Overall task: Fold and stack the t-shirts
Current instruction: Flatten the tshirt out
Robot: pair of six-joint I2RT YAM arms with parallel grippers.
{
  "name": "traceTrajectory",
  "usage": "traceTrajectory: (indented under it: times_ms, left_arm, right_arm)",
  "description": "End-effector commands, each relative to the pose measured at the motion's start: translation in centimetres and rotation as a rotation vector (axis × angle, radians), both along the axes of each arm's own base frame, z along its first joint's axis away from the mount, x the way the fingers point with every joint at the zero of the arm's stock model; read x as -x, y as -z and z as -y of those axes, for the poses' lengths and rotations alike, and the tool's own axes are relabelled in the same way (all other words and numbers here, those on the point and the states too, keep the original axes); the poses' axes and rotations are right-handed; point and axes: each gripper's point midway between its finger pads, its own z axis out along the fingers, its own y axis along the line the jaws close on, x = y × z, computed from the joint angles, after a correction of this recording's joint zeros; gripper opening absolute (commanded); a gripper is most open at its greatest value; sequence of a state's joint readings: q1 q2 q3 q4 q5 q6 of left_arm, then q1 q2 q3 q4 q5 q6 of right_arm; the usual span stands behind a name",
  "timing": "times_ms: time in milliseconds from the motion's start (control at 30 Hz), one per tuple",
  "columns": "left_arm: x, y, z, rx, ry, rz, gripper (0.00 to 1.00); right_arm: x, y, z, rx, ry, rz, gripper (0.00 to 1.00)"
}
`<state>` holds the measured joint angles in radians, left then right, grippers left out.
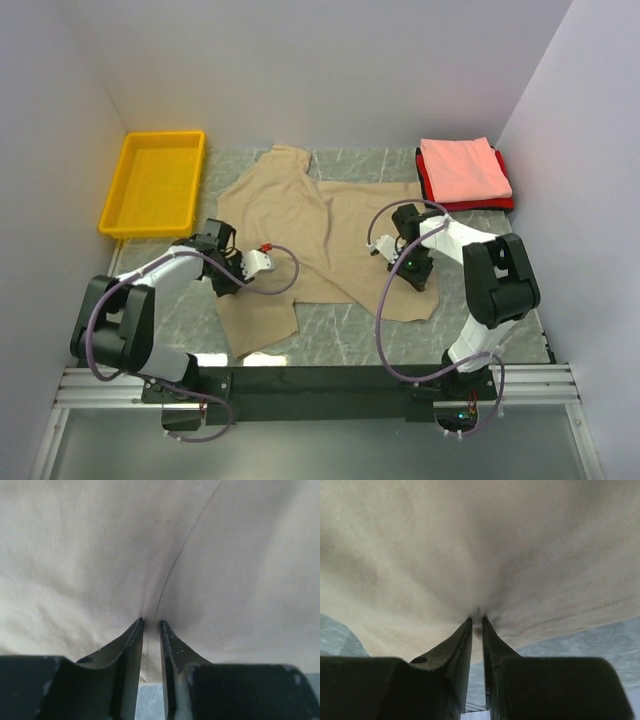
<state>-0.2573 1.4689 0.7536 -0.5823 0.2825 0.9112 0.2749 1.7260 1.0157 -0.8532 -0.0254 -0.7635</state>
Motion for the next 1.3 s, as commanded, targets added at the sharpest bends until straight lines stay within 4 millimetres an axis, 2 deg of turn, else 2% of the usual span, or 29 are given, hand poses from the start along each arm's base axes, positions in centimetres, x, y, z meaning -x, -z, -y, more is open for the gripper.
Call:
traceTrajectory:
  times_ms: [0, 33, 133, 233, 267, 300, 367, 433, 500, 567, 700, 800, 1000, 1033, 1067, 1100, 1133, 1200, 1233, 1267]
  left_arm:
    - [6.0, 3.4, -6.4, -0.246, 0.042, -0.169, 0.26]
    - [7.0, 3.1, -7.2, -0.252, 0.075, -0.191, 0.25]
    - [7.6, 2.0, -8.1, -0.249, 0.118, -0.16, 0.27]
    - [7.3, 0.1, -7.6, -0.19, 0.132, -0.124, 0.3]
    - [7.2, -1.0, -6.6, -0.125, 0.14, -0.132, 0.32]
    - [6.8, -1.6, -6.2, -0.102, 0.129, -0.123, 0.36]
    - [5.7, -3.2, -5.1, -0.037, 0.1, -0.113, 0.39]
    - [4.3, -4.4, -4.0, 0.021, 0.067, -0.101, 0.41]
    - [3.6, -4.8, -3.5, 0.045, 0.053, -0.095, 0.42]
    - [3.1, -4.9, -3.2, 0.061, 0.041, -0.098, 0.43]
    - [2.2, -4.8, -3.1, 0.062, 0.024, -0.093, 0.44]
    - [1.9, -4.7, -3.3, 0.053, 0.026, -0.075, 0.45]
    - [1.2, -4.9, -3.4, 0.049, 0.014, -0.04, 0.46]
    - [1.1, -4.8, -3.4, 0.049, 0.008, -0.042, 0.46]
    - [0.9, -4.8, -3.5, 0.046, 0.003, -0.032, 0.46]
    - [0.8, -4.7, -3.7, 0.043, -0.005, -0.03, 0.46]
    - [0.9, -4.6, -3.9, 0.04, -0.009, -0.03, 0.46]
    - [0.8, -4.5, -4.2, 0.035, -0.015, -0.024, 0.46]
    - [0.8, -4.6, -4.3, 0.033, -0.017, -0.022, 0.46]
    - [0.8, -4.6, -4.3, 0.036, -0.018, -0.021, 0.46]
  right_arm:
    - [-0.8, -0.4, 1.1, 0.053, 0.023, 0.041, 0.21]
    - [-0.7, -0.5, 1.3, 0.057, 0.002, 0.046, 0.21]
    - [0.0, -1.2, 1.6, 0.057, -0.033, 0.056, 0.21]
    - [0.3, -3.5, 0.1, -0.041, -0.063, 0.086, 0.23]
    - [-0.5, -5.3, -0.4, -0.077, -0.063, 0.148, 0.26]
    - [-0.2, -6.1, -0.6, -0.093, -0.059, 0.145, 0.27]
    - [-0.6, -7.8, -0.7, -0.125, -0.027, 0.175, 0.28]
    - [0.9, -8.2, 0.1, -0.158, 0.033, 0.091, 0.29]
    - [2.6, -7.7, 1.0, -0.162, 0.07, 0.016, 0.32]
    - [4.6, -6.1, 1.8, -0.14, 0.12, -0.07, 0.33]
    - [7.4, -4.7, 0.6, -0.172, 0.28, -0.239, 0.37]
    - [7.8, -3.9, -0.3, -0.185, 0.367, -0.301, 0.39]
    - [7.6, -1.2, -0.9, -0.14, 0.497, -0.423, 0.43]
    - [7.6, -0.8, -1.2, -0.142, 0.509, -0.452, 0.41]
    - [7.5, -0.7, -1.5, -0.153, 0.513, -0.465, 0.33]
    - [7.5, -1.0, -1.8, -0.169, 0.507, -0.487, 0.24]
    - [6.8, -1.7, -2.4, -0.211, 0.504, -0.482, 0.08]
    - [6.3, -3.4, -3.0, -0.249, 0.482, -0.476, 0.0]
    - [4.6, -4.9, -3.7, -0.297, 0.466, -0.417, 0.0]
    - [3.9, -5.8, -4.1, -0.312, 0.453, -0.393, 0.0]
